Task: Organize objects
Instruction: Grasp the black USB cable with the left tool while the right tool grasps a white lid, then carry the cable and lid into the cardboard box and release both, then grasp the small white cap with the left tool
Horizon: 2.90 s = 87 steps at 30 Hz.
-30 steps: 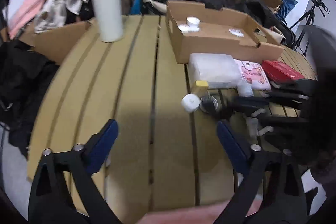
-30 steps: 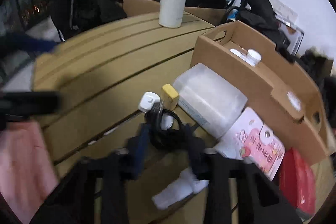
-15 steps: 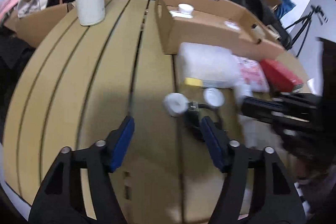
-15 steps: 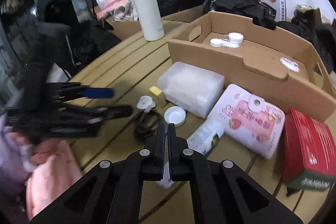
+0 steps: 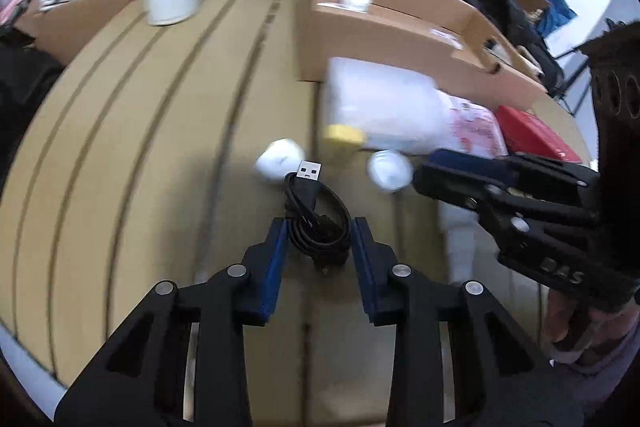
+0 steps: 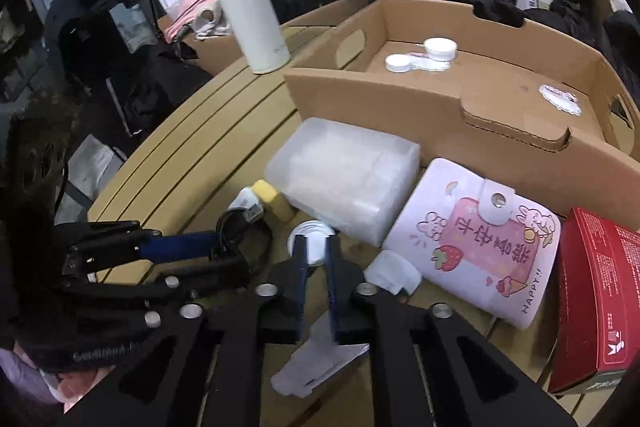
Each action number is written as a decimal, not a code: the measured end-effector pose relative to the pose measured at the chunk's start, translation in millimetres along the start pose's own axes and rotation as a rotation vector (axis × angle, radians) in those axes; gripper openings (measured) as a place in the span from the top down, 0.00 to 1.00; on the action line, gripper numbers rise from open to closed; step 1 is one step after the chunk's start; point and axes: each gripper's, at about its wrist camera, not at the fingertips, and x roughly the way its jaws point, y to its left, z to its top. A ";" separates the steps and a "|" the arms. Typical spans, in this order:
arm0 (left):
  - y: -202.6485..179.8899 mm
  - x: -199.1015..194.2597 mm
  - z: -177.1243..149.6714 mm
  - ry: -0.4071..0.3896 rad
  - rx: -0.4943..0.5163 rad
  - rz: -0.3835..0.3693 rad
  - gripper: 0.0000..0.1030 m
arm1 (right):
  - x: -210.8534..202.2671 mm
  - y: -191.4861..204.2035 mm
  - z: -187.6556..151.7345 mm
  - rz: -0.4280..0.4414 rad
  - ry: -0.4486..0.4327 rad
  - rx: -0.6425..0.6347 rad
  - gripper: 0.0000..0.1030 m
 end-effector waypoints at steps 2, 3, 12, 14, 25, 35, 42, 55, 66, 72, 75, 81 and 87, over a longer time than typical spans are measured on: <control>8.9 -7.4 -6.7 -0.001 -0.009 0.014 0.72 | 2.2 4.8 -0.1 0.013 0.005 -0.016 0.39; 10.7 -10.2 -9.2 -0.003 -0.005 0.020 0.72 | 3.1 5.7 1.1 0.013 0.003 -0.012 0.35; 12.6 -0.4 -6.7 -0.007 0.037 0.033 0.43 | 34.6 18.5 13.6 -0.128 0.061 -0.034 0.44; 12.6 4.8 -7.4 -0.012 0.050 0.077 0.66 | 41.1 22.1 13.9 -0.151 0.072 -0.049 0.58; -7.1 -81.4 -35.7 -0.099 -0.006 0.076 0.70 | -35.9 34.9 -4.9 -0.122 -0.035 -0.039 0.69; -67.0 -166.3 -39.5 -0.229 0.060 -0.093 0.70 | -189.8 13.6 -71.8 -0.189 -0.166 0.071 0.69; -71.6 -120.6 100.5 -0.183 0.099 -0.129 0.70 | -194.0 -25.9 8.8 -0.148 -0.238 0.035 0.69; -56.5 110.8 277.1 -0.042 0.136 0.108 0.60 | 46.8 -176.2 209.1 -0.114 0.023 0.313 0.69; -62.3 115.6 253.0 -0.057 0.215 0.110 0.21 | 67.6 -193.6 203.7 -0.092 0.031 0.377 0.17; -70.6 49.4 247.0 -0.104 0.238 0.121 0.21 | 23.2 -167.8 203.3 -0.133 0.001 0.325 0.17; -70.4 -13.6 244.0 -0.121 0.212 0.133 0.14 | -42.9 -149.9 213.9 -0.186 -0.052 0.280 0.17; -72.2 -145.9 191.6 -0.231 0.221 0.149 0.00 | -171.7 -121.1 186.4 -0.279 -0.068 0.171 0.17; -72.9 -210.0 129.0 -0.227 0.200 0.196 0.00 | -246.6 -98.4 125.7 -0.284 -0.089 0.153 0.17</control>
